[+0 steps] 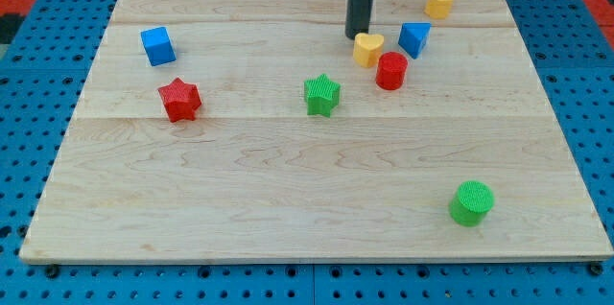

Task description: Move the green star slightly down and right

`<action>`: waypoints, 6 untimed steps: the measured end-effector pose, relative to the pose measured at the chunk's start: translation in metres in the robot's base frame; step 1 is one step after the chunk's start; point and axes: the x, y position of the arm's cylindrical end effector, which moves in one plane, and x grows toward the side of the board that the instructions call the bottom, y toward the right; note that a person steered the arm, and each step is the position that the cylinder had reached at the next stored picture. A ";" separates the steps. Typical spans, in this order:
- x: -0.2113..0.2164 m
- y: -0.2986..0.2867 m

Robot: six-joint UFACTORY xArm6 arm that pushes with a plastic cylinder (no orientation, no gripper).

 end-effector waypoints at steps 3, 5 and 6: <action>0.093 -0.066; 0.147 -0.148; 0.149 -0.139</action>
